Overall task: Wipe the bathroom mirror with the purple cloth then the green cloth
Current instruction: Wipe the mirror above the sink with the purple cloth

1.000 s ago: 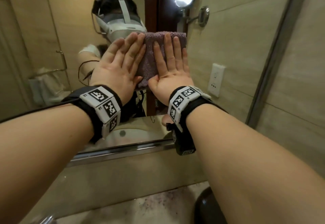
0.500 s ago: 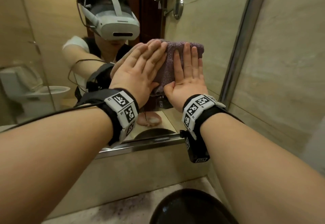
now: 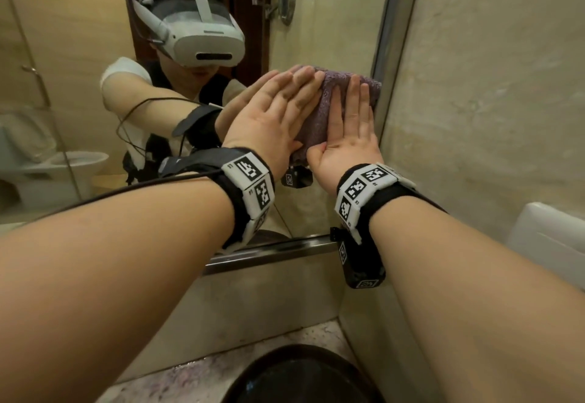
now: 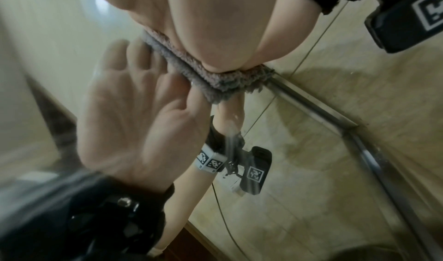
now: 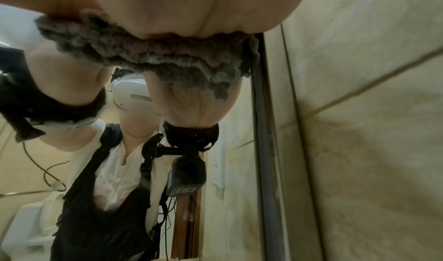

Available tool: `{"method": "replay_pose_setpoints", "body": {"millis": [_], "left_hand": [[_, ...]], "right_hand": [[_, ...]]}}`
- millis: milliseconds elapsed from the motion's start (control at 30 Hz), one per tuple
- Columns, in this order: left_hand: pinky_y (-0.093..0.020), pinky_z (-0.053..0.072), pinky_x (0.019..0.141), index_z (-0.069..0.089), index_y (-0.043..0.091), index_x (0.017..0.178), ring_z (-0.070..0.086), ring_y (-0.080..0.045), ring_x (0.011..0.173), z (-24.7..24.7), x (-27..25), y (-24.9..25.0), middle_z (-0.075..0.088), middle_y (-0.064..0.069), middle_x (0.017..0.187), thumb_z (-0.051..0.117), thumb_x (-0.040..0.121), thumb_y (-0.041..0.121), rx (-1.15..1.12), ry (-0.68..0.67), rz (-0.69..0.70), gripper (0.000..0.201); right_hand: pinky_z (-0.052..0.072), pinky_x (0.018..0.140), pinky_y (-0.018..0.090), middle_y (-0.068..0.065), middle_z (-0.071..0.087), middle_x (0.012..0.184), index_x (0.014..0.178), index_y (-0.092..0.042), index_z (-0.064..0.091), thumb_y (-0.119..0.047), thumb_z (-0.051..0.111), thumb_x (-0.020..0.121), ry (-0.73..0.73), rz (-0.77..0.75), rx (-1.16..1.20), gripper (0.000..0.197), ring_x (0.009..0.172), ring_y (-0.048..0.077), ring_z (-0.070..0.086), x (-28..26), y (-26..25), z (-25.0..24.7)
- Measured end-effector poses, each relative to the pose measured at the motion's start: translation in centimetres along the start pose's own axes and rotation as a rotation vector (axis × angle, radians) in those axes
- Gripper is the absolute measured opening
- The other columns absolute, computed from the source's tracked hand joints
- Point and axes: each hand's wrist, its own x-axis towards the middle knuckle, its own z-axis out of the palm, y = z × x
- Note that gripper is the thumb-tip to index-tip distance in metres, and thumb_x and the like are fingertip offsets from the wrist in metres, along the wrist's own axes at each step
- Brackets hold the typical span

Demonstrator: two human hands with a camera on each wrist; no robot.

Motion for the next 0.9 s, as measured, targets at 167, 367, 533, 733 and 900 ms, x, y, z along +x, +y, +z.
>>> {"method": "replay_pose_setpoints", "body": {"millis": [167,367,533,733,900], "left_hand": [[-0.039,-0.024,0.102,-0.035,-0.005,0.127,-0.022,-0.029,0.141,-0.3,0.0,0.0,-0.027,-0.016,0.151,0.01,0.099,0.044,0.025,-0.003,0.001,0.072],[-0.039,-0.021,0.106,-0.028,-0.003,0.139,-0.021,-0.029,0.141,0.3,-1.4,-1.5,-0.026,-0.016,0.152,0.01,0.099,0.045,0.106,-0.019,0.037,0.073],[-0.04,-0.02,0.108,-0.03,-0.003,0.137,-0.022,-0.029,0.141,1.6,-3.9,-4.1,-0.026,-0.016,0.151,0.01,0.098,0.044,0.117,-0.025,0.033,0.073],[-0.04,-0.023,0.105,-0.032,-0.002,0.135,-0.024,-0.03,0.14,3.7,-7.5,-7.6,-0.028,-0.017,0.151,0.011,0.098,0.044,0.121,-0.033,0.002,0.074],[-0.041,-0.023,0.105,-0.035,-0.003,0.131,-0.024,-0.03,0.14,5.3,-11.2,-11.0,-0.029,-0.017,0.15,0.01,0.099,0.044,0.14,-0.054,-0.014,0.073]], "right_hand": [[-0.015,0.113,0.035,0.013,-0.027,0.152,0.144,-0.012,-0.021,-0.023,0.041,0.083,0.012,-0.012,0.016,0.089,0.14,0.026,-0.025,-0.1,-0.1,0.1],[-0.017,0.113,0.041,0.018,-0.026,0.151,0.144,-0.008,-0.021,-0.024,0.042,0.083,0.021,-0.018,0.032,0.089,0.14,0.033,-0.024,-0.6,-1.9,0.6],[-0.023,0.108,0.045,0.022,-0.029,0.149,0.141,-0.008,-0.024,-0.039,0.029,0.082,-0.053,-0.107,0.032,0.086,0.137,0.037,-0.028,-0.9,-4.3,0.7],[-0.029,0.102,0.042,0.024,-0.029,0.148,0.132,-0.011,-0.03,-0.042,0.024,0.076,-0.072,-0.214,0.015,0.084,0.136,0.039,-0.029,-1.1,-8.0,0.7],[-0.03,0.103,0.041,0.027,-0.018,0.15,0.134,-0.011,-0.021,-0.046,0.016,0.071,0.024,-0.285,0.056,0.081,0.136,0.036,-0.025,-1.7,-12.9,1.9]]}}
